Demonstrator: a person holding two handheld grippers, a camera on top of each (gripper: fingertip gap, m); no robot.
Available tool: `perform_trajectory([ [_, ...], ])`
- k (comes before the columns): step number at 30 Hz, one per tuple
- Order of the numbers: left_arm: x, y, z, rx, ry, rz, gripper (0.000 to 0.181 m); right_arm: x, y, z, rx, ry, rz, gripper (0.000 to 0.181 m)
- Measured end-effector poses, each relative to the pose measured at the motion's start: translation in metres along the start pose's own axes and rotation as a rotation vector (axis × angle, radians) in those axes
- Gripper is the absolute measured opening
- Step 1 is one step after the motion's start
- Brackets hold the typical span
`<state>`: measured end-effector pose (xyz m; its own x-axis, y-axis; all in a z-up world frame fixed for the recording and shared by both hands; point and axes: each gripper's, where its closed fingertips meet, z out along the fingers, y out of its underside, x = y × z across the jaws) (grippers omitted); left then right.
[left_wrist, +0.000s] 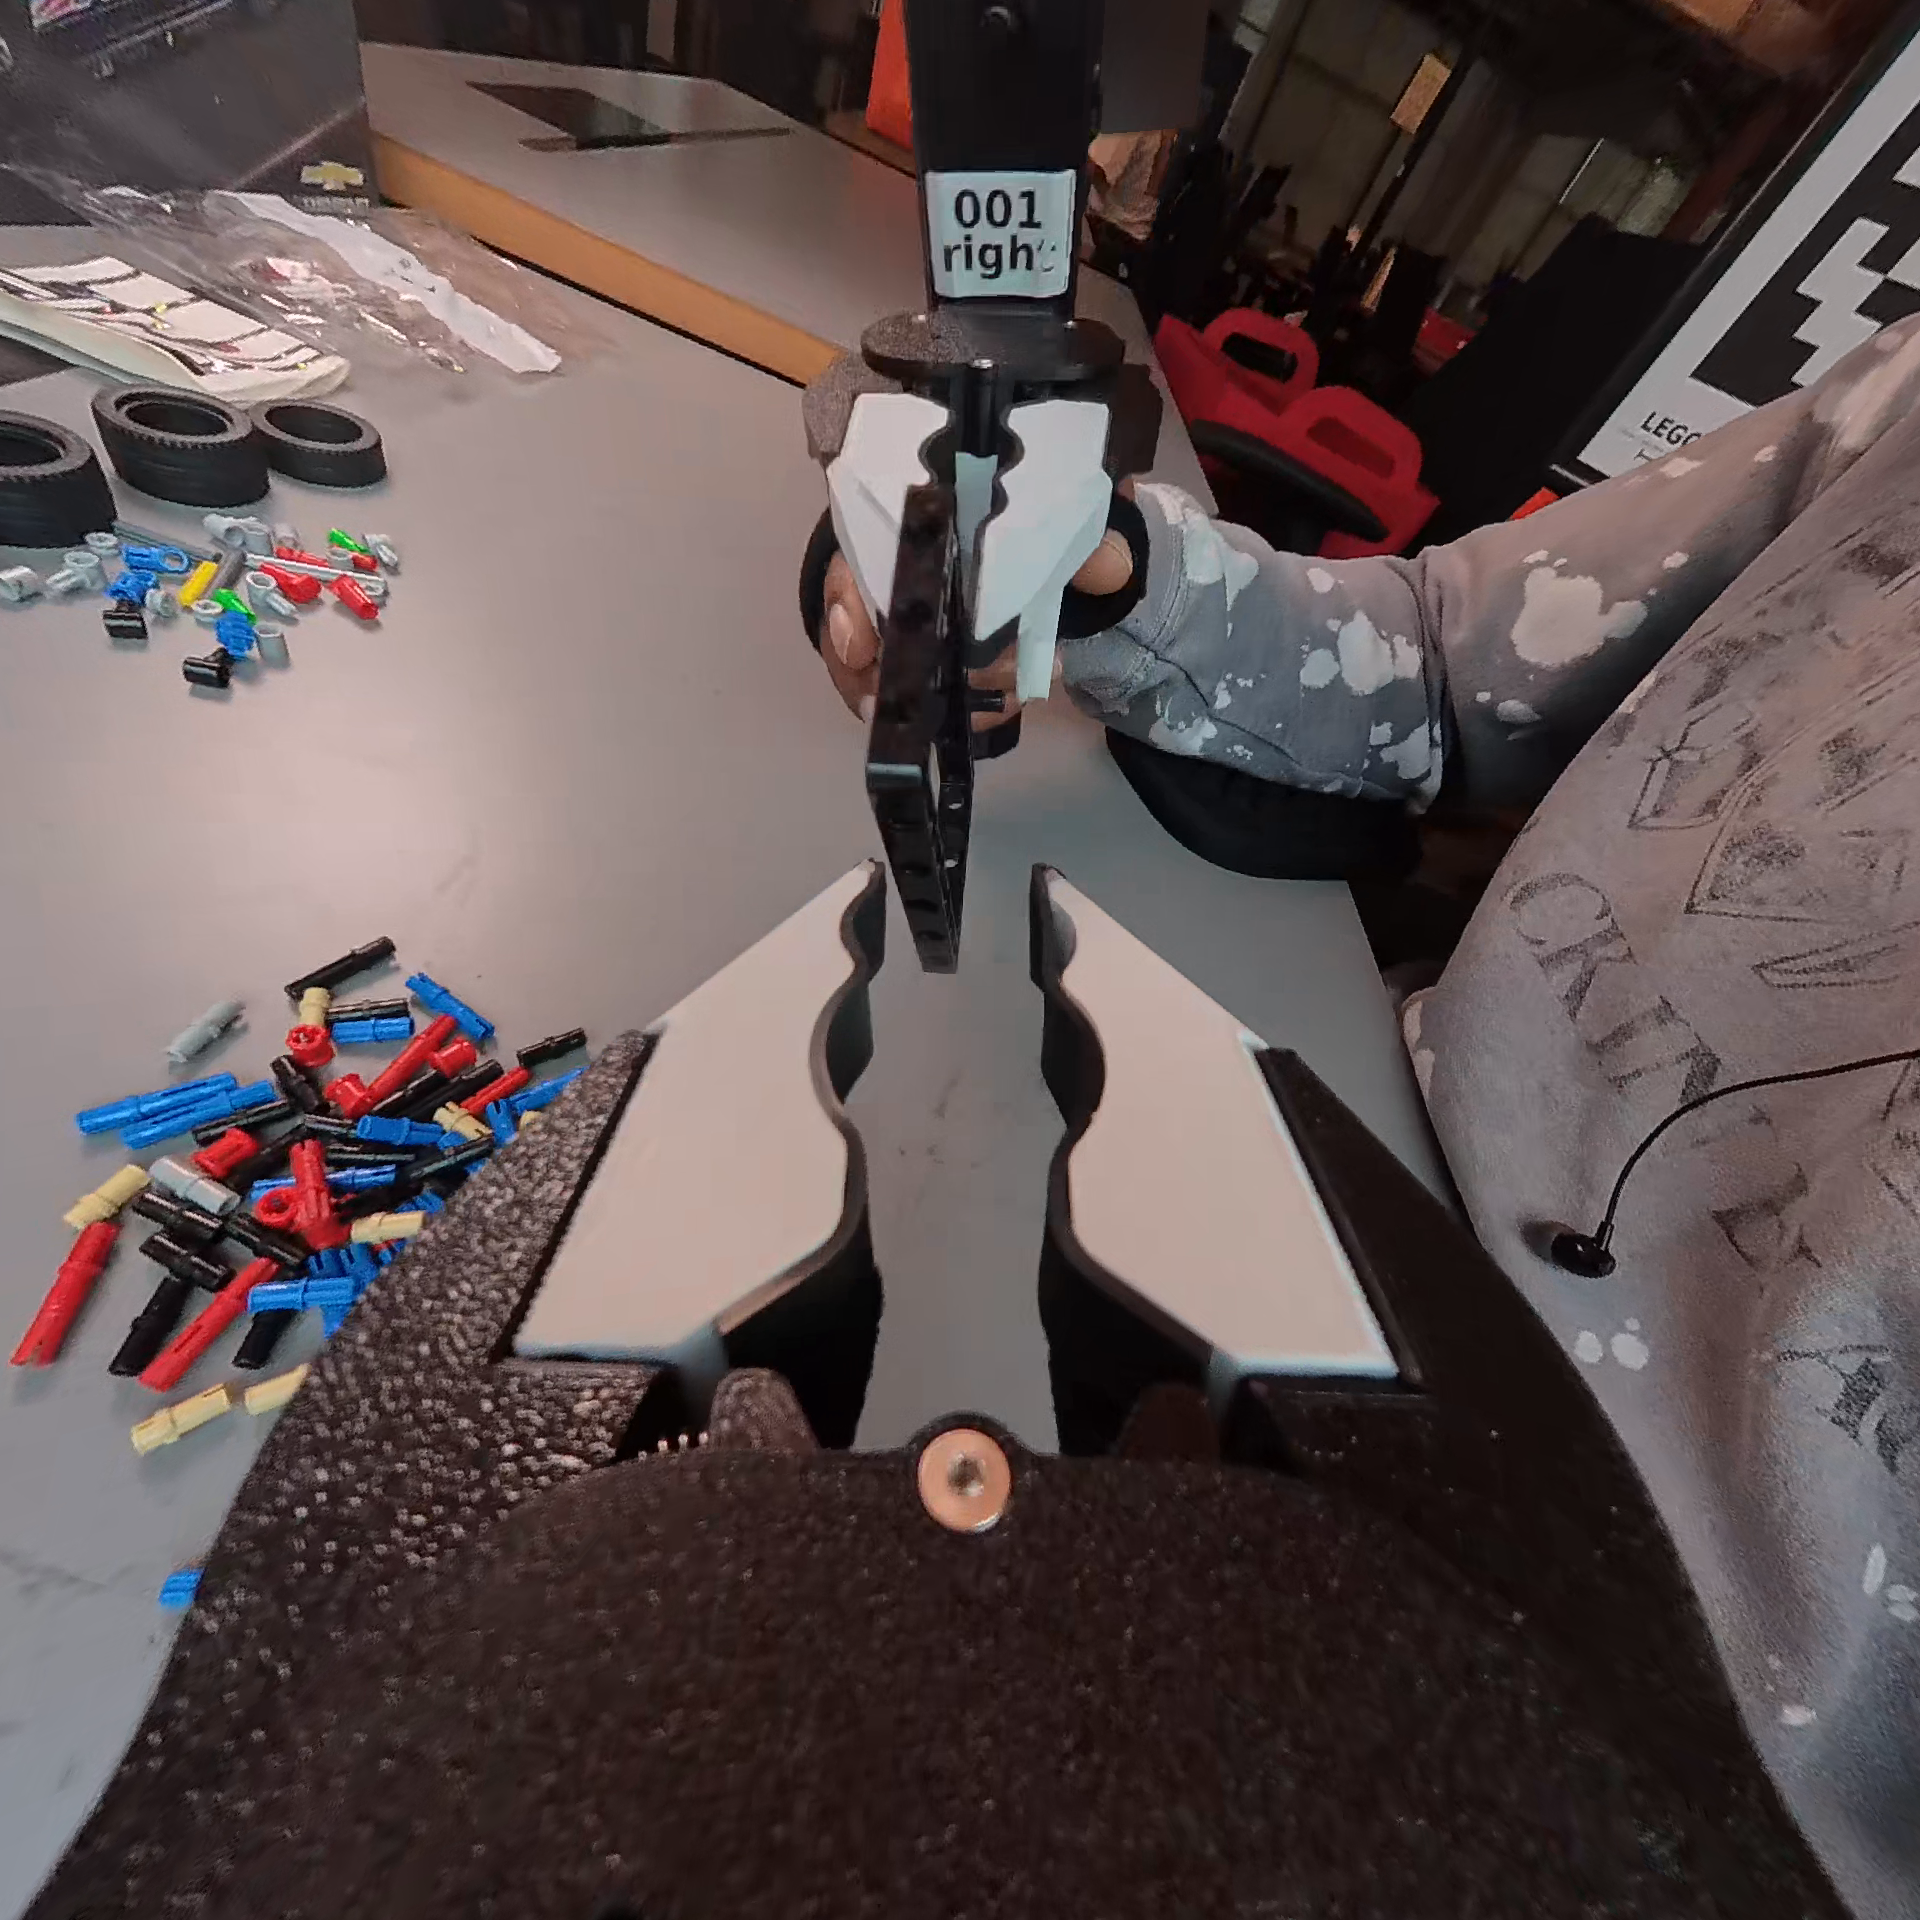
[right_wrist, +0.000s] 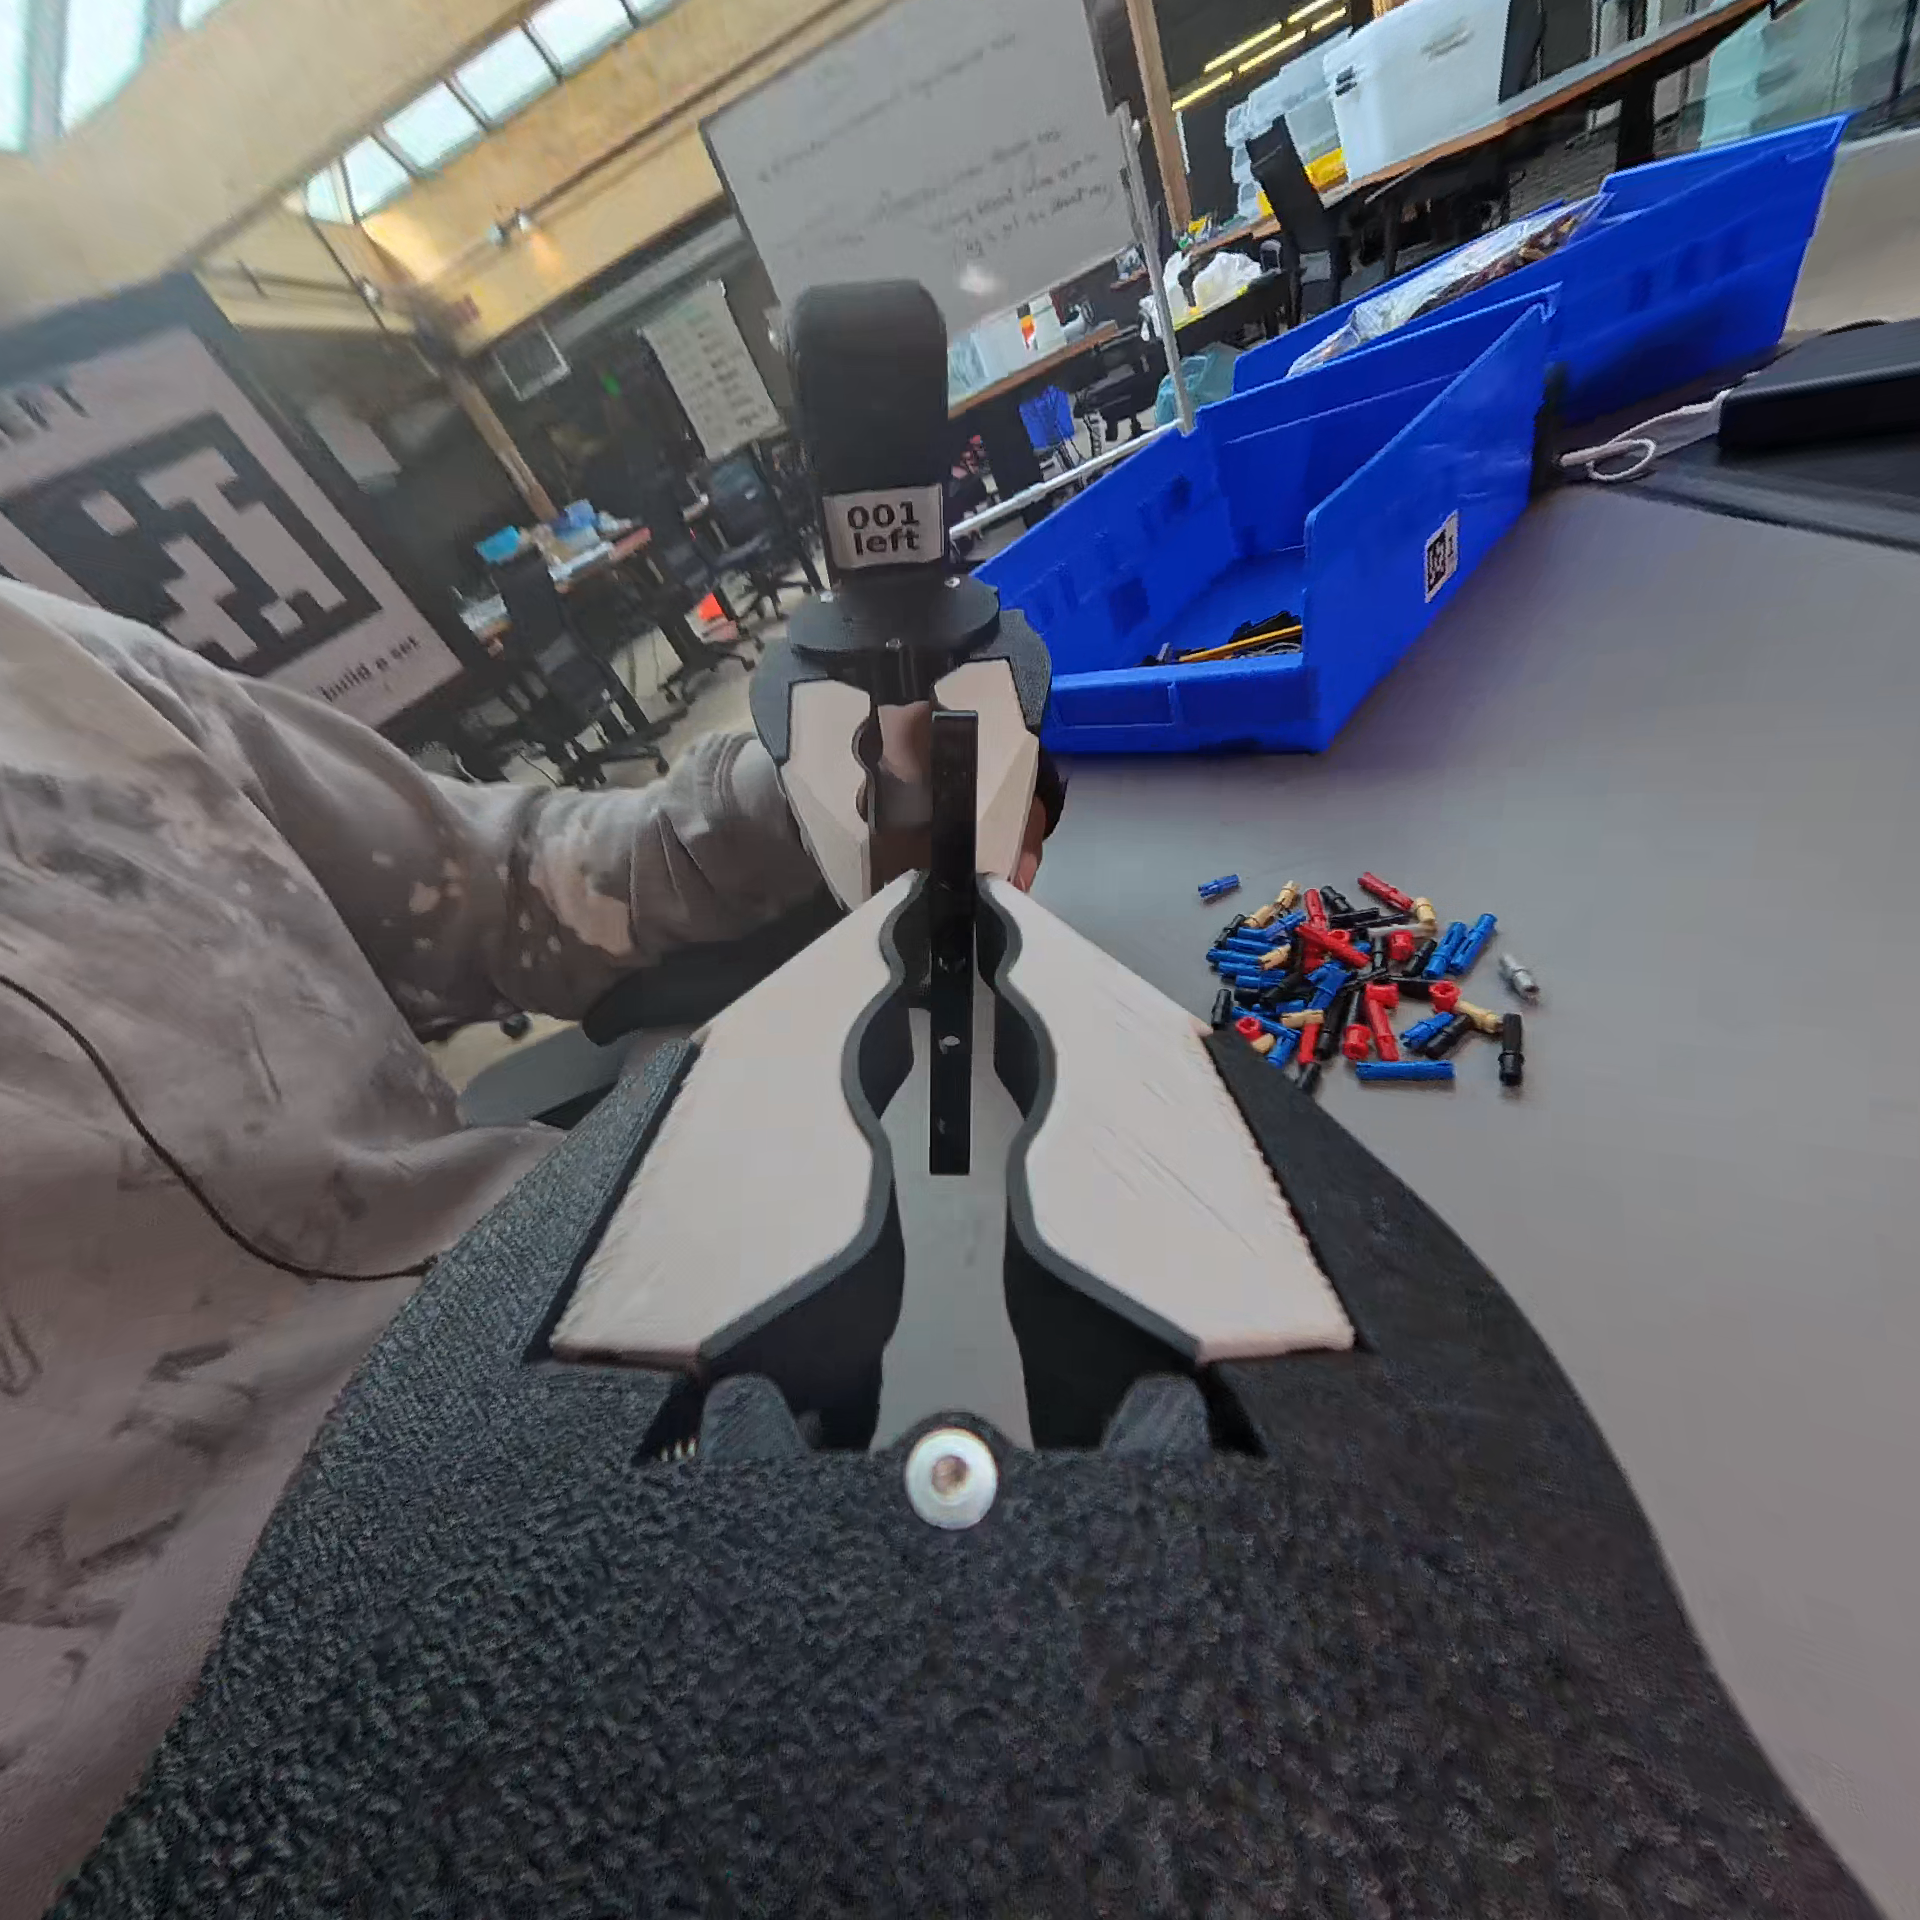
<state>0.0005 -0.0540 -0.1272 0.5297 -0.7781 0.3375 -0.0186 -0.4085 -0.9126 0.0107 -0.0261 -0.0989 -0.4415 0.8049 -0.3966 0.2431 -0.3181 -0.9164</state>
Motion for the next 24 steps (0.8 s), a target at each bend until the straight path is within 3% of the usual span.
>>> perform_trajectory([
  [4,-0.003,-0.01,0.004,0.087,-0.01,-0.057,0.015,0.001,-0.014,0.0,0.118,-0.055,0.164,0.007],
  [10,-0.009,-0.025,-0.005,0.187,-0.025,-0.107,0.009,0.004,-0.02,0.001,0.165,-0.03,0.167,0.007],
  [17,-0.001,-0.036,-0.012,0.268,0.061,-0.17,0.007,-0.006,-0.019,0.004,0.151,-0.047,0.09,0.011],
  [24,0.003,-0.043,-0.021,0.365,0.237,-0.335,0.007,-0.019,-0.02,0.003,0.175,-0.164,0.157,0.01],
])
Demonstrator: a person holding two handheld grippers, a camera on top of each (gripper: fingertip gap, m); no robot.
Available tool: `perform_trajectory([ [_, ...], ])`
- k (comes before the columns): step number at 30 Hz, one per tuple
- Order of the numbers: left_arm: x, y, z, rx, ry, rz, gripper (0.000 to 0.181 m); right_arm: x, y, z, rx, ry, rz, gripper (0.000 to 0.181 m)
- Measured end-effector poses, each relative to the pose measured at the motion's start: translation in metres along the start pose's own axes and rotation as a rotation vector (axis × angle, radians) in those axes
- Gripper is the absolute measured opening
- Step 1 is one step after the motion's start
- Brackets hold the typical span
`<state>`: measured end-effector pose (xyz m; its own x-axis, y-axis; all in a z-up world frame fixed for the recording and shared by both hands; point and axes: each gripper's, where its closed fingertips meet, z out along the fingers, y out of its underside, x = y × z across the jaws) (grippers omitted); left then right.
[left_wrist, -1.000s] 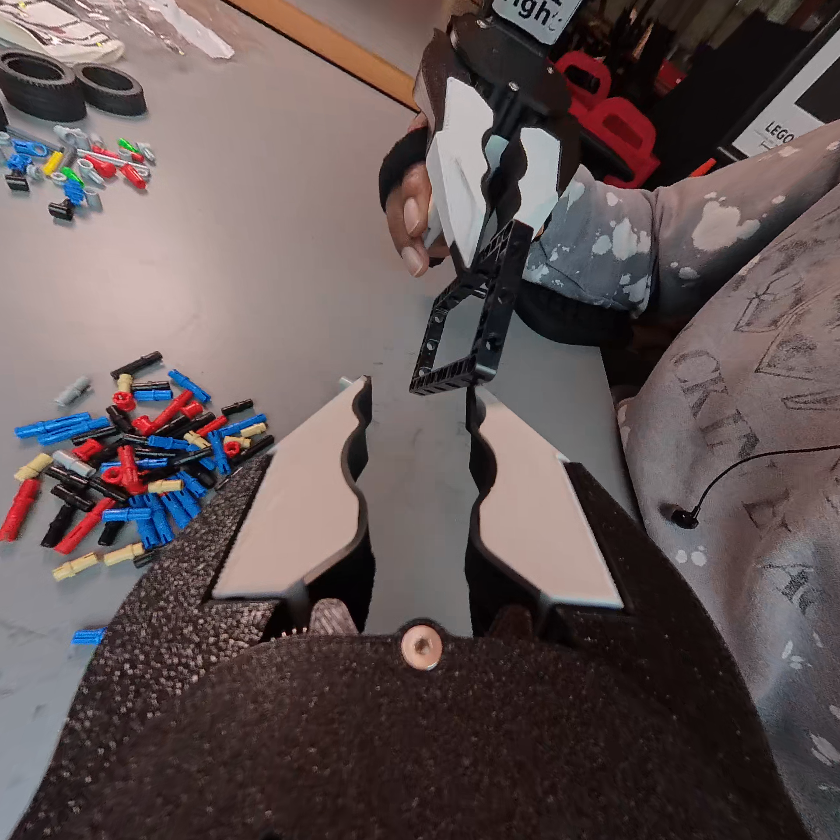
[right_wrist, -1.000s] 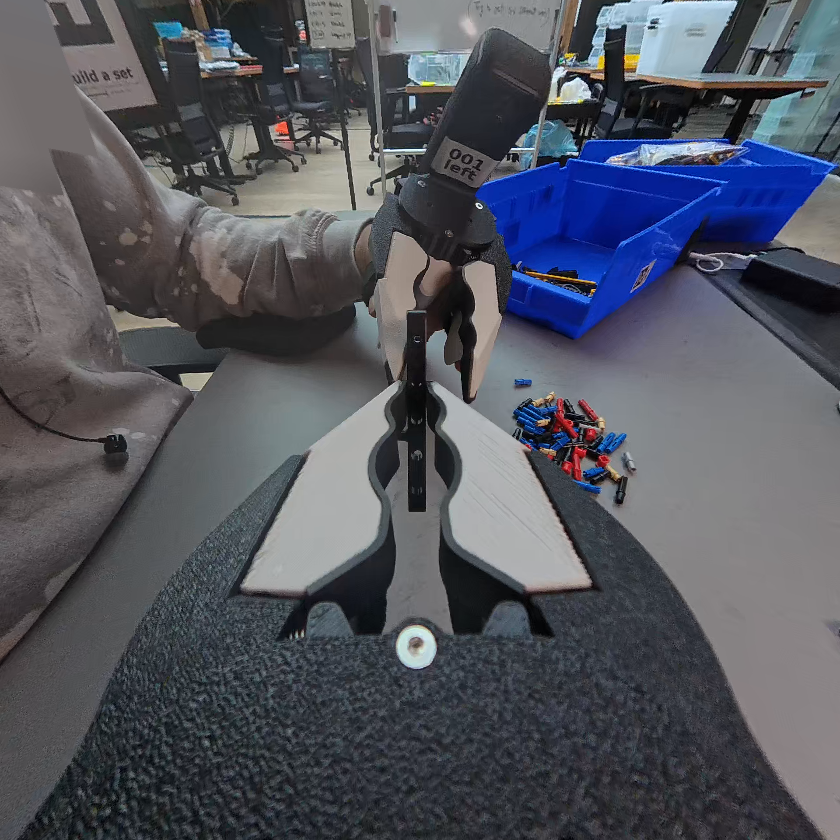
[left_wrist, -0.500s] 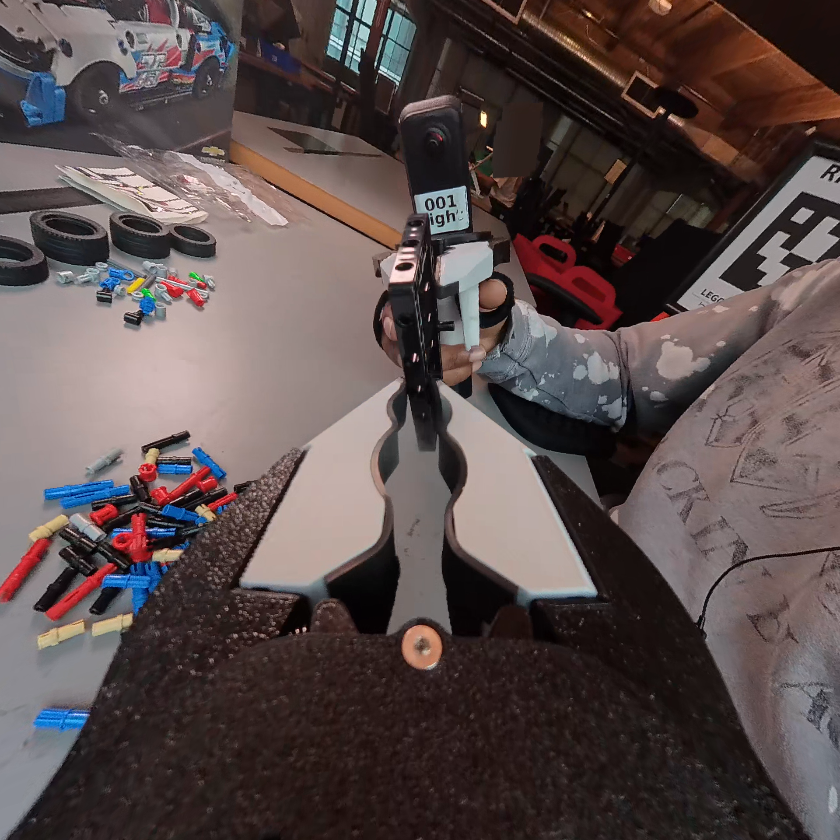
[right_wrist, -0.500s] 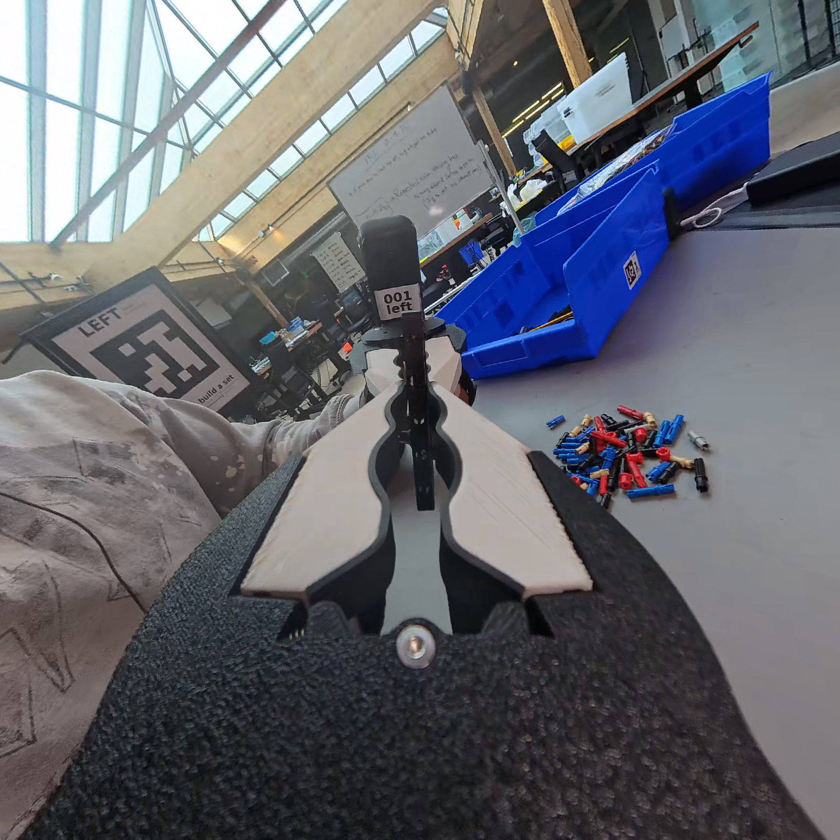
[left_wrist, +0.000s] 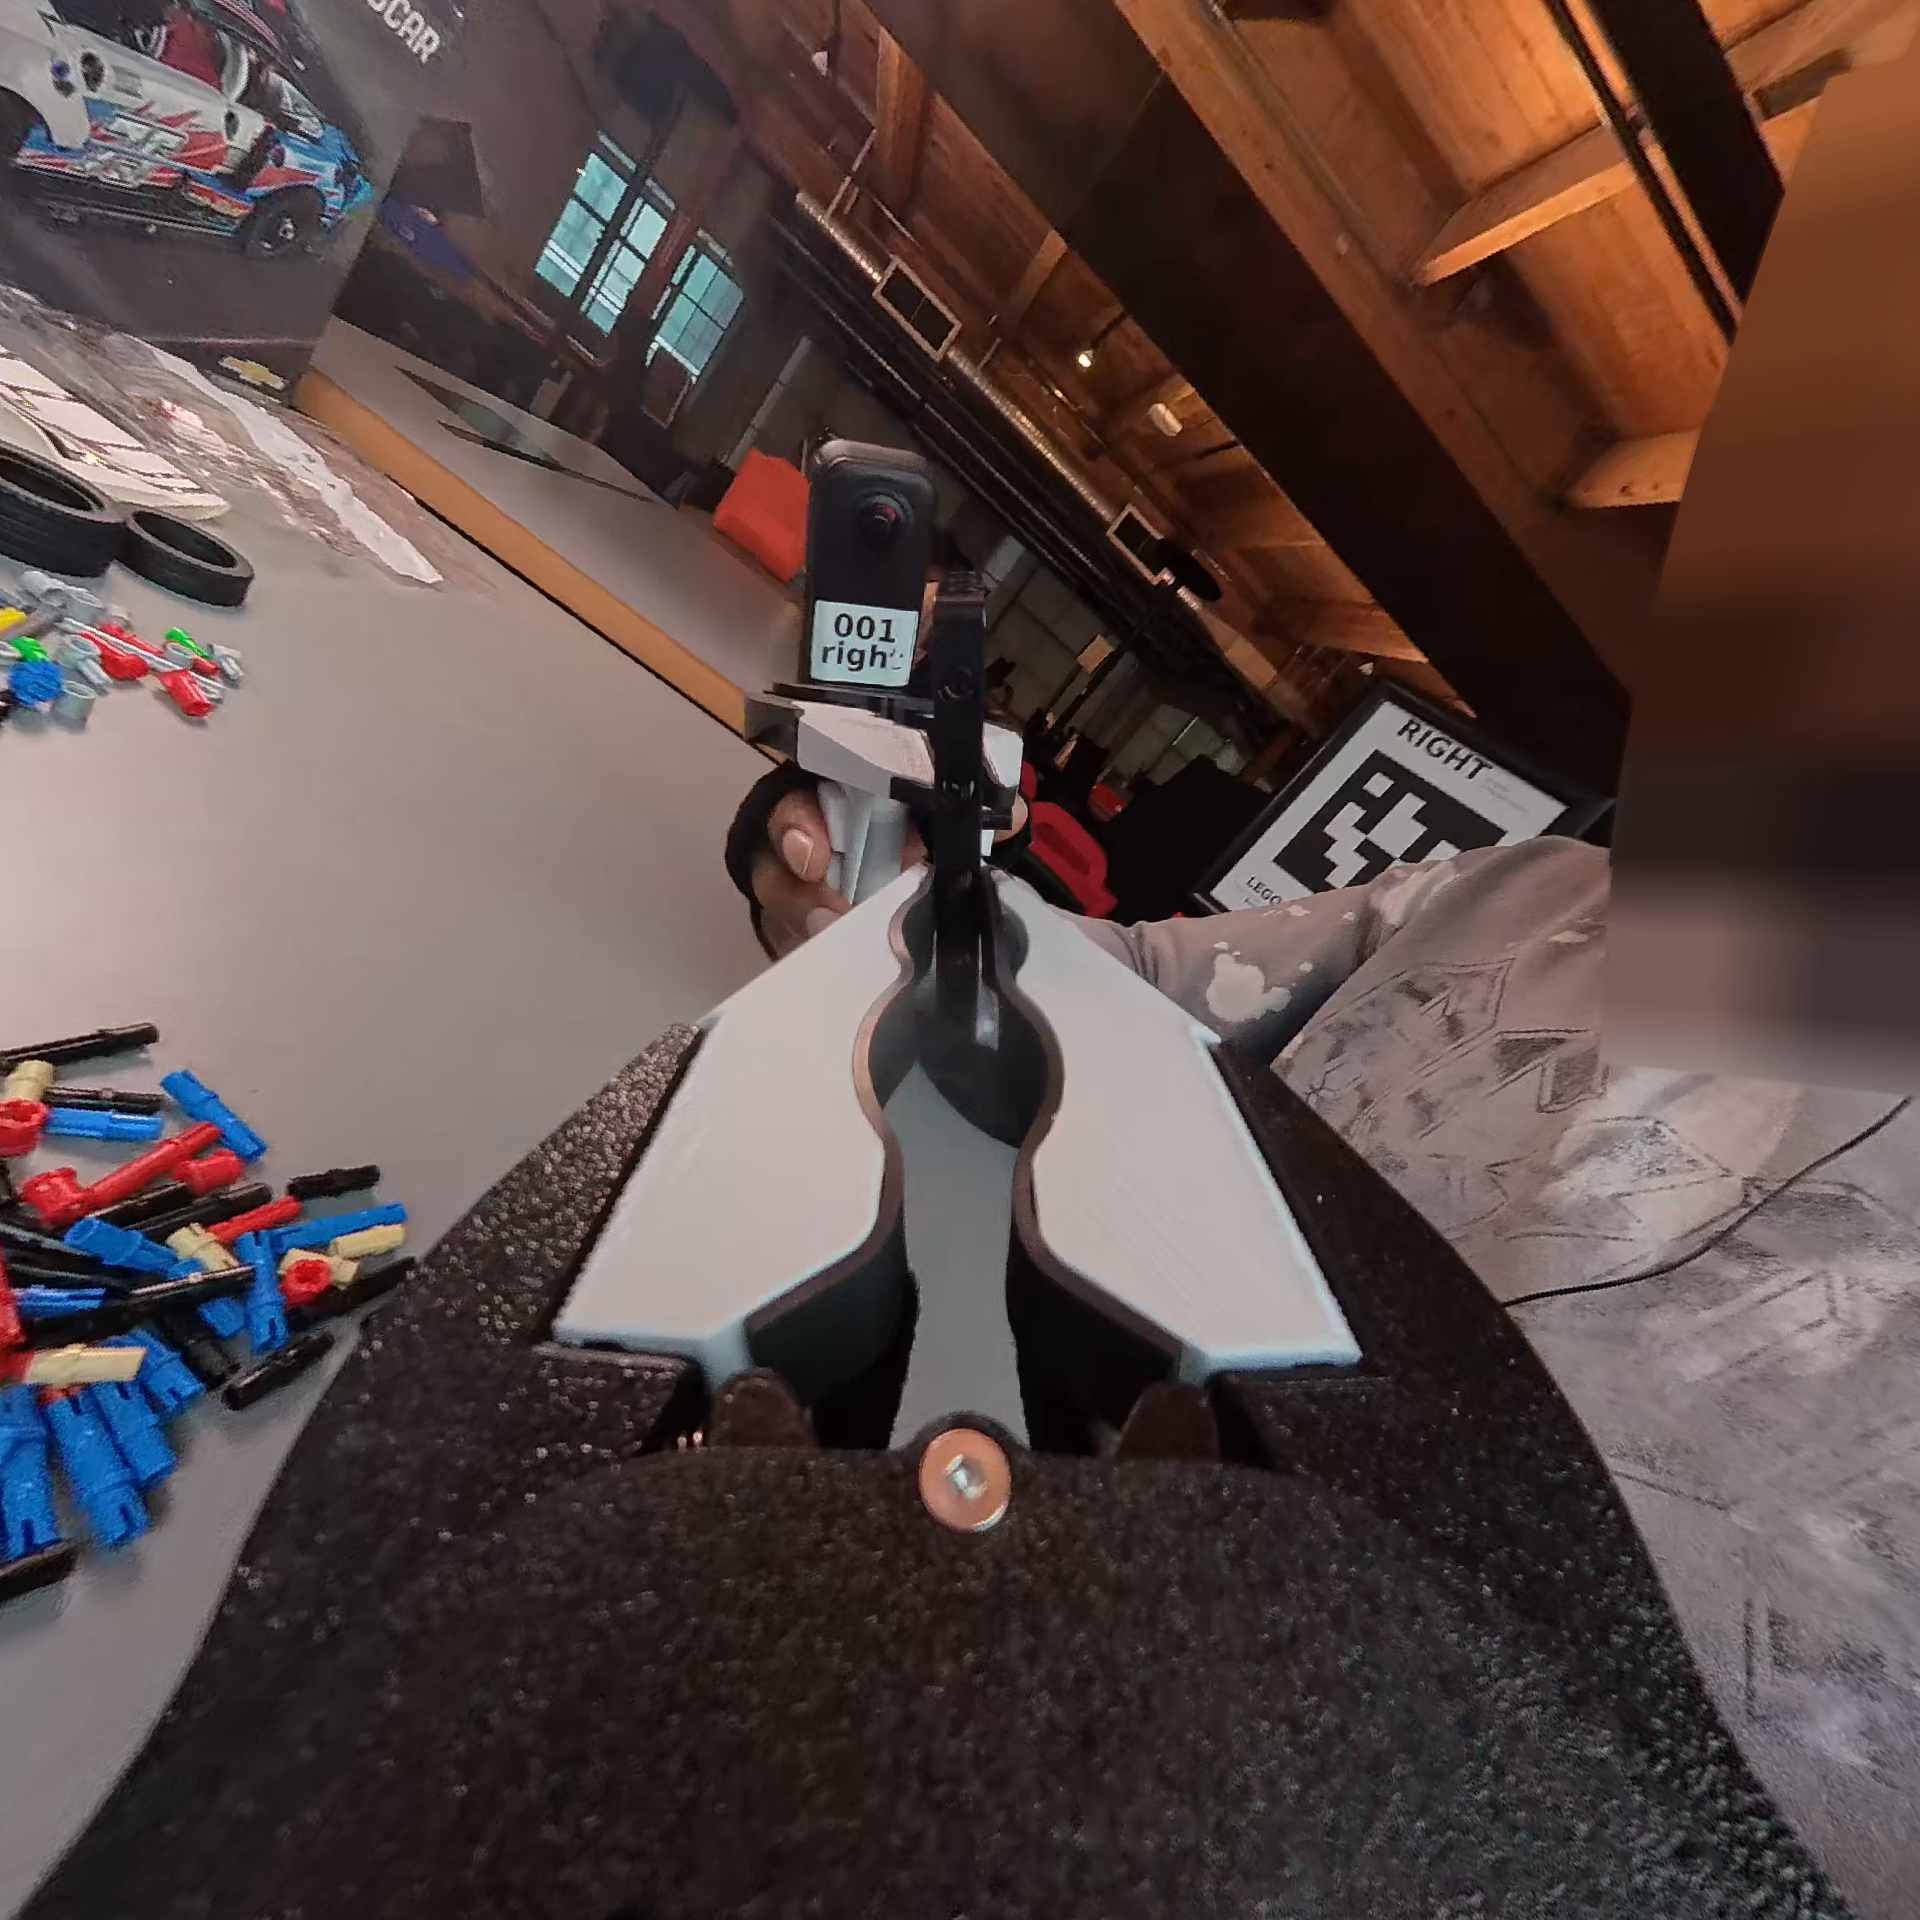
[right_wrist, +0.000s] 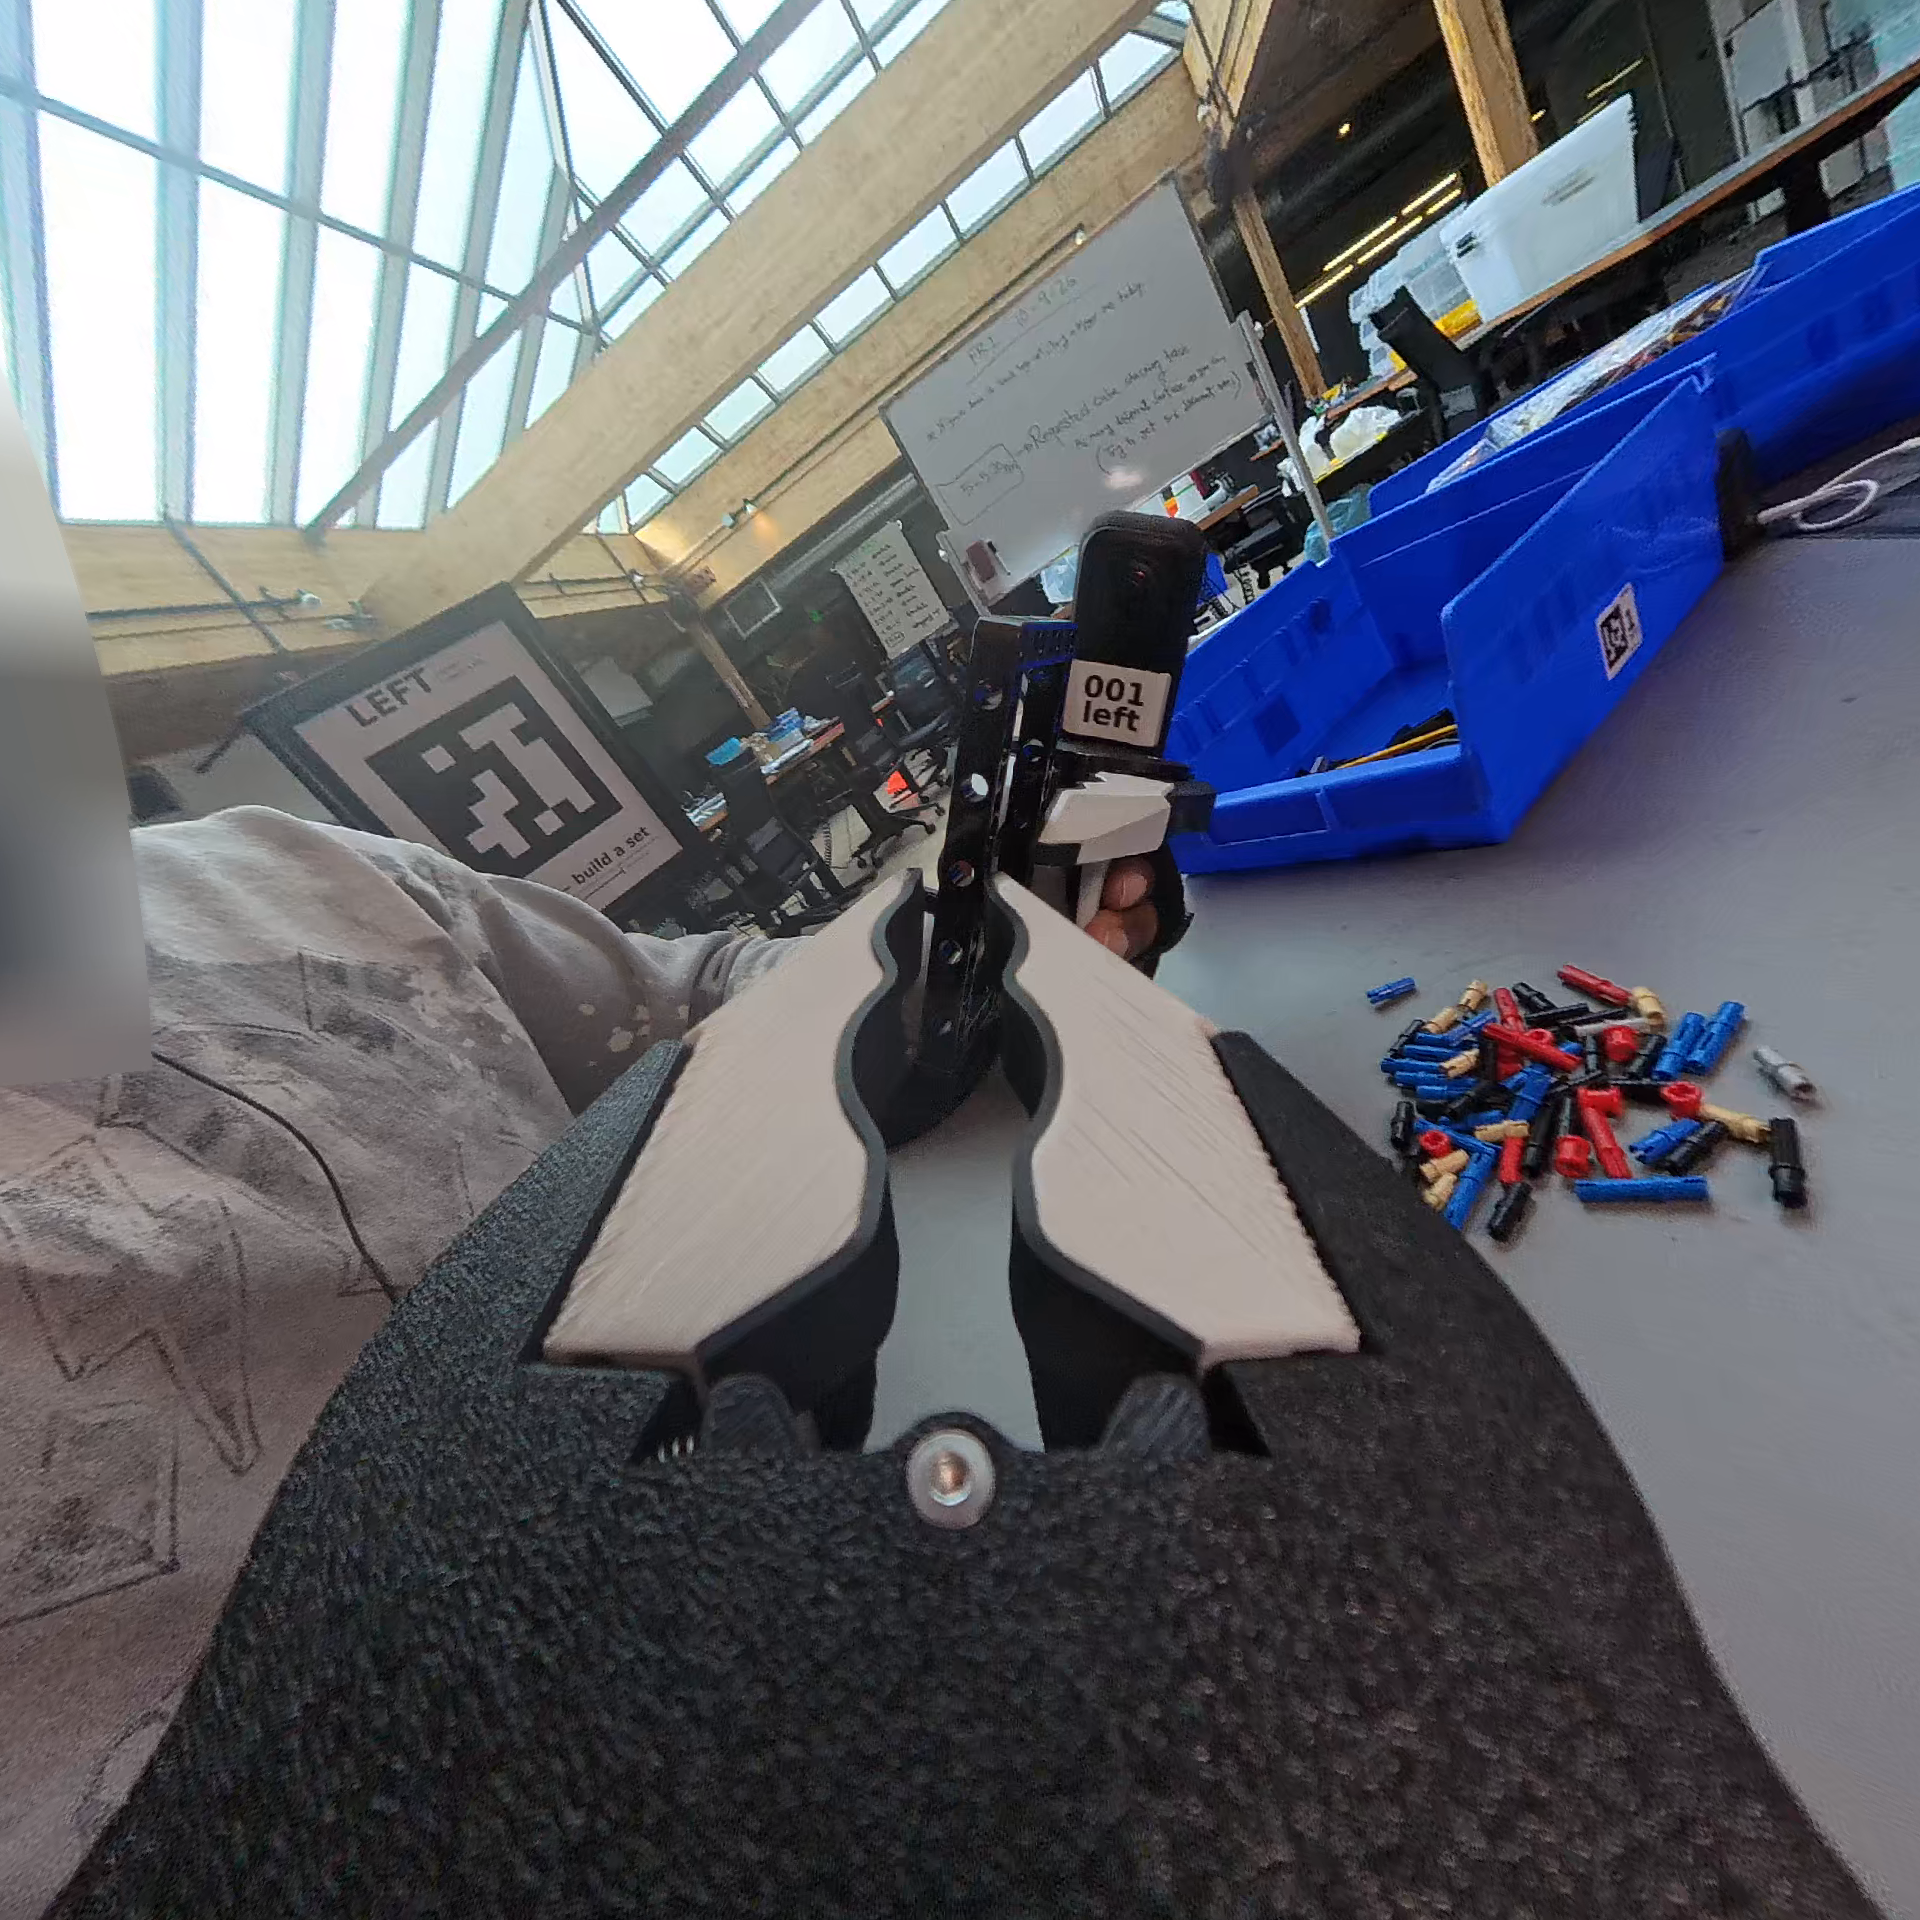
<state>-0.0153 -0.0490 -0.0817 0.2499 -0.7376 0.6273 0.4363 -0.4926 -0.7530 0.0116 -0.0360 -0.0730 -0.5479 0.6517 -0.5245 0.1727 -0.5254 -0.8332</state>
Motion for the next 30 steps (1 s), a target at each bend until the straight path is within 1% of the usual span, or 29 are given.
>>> perform_trajectory([
  [1,0.003,-0.001,0.0,0.019,0.036,-0.016,0.006,-0.005,0.0,0.001,0.015,-0.037,0.017,0.011],
  [4,0.025,-0.011,-0.001,0.102,0.221,-0.075,0.006,-0.027,0.001,0.007,0.035,-0.202,0.093,0.018],
  [5,0.029,-0.015,-0.002,0.126,0.253,-0.08,0.006,-0.034,0.003,0.009,0.031,-0.236,0.093,0.019],
  [7,0.033,-0.014,0.0,0.119,0.279,-0.062,0.005,-0.041,0.005,0.016,0.028,-0.246,0.053,0.018],
  [9,0.036,-0.01,0.003,0.094,0.278,-0.038,0.005,-0.046,0.005,0.02,0.037,-0.247,0.019,0.013],
  [10,0.036,-0.01,0.004,0.096,0.274,-0.032,0.009,-0.049,0.004,0.02,0.043,-0.25,0.008,0.012],
  [11,0.034,-0.01,0.005,0.099,0.255,-0.035,0.013,-0.049,0.002,0.02,0.049,-0.239,-0.008,0.011],
  [12,0.027,-0.011,0.006,0.096,0.2,-0.026,0.017,-0.048,0.0,0.02,0.052,-0.218,-0.037,0.01],
  [13,0.016,-0.014,0.006,0.101,0.11,-0.001,0.02,-0.046,-0.004,0.019,0.063,-0.184,-0.077,0.009],
  [14,0.004,-0.02,0.002,0.115,0.006,0.035,0.024,-0.04,-0.009,0.018,0.074,-0.119,-0.128,0.007],
  [15,-0.004,-0.026,-0.004,0.125,-0.085,0.084,0.031,-0.03,-0.015,0.017,0.088,-0.017,-0.198,0.007],
  [16,-0.005,-0.031,-0.008,0.128,-0.147,0.15,0.031,-0.02,-0.021,0.014,0.102,0.084,-0.277,0.007],
  [18,0.006,-0.035,-0.006,0.113,-0.194,0.272,0.027,-0.009,-0.026,0.011,0.095,0.227,-0.41,0.007],
  [20,0.013,-0.031,0.004,0.086,-0.207,0.328,0.026,-0.002,-0.023,0.015,0.069,0.31,-0.498,0.007],
  [21,0.017,-0.028,0.01,0.075,-0.2,0.34,0.027,-0.002,-0.02,0.018,0.062,0.316,-0.512,0.007],
  [23,0.018,-0.024,0.017,0.054,-0.193,0.352,0.022,-0.005,-0.014,0.025,0.062,0.294,-0.496,0.007],
  [26,0.021,-0.019,0.019,0.027,-0.173,0.369,0.01,-0.008,-0.009,0.029,0.046,0.264,-0.472,0.007],
  [30,0.03,-0.014,0.02,-0.01,-0.144,0.393,0.006,-0.018,-0.007,0.03,0.036,0.182,-0.413,0.007],
])
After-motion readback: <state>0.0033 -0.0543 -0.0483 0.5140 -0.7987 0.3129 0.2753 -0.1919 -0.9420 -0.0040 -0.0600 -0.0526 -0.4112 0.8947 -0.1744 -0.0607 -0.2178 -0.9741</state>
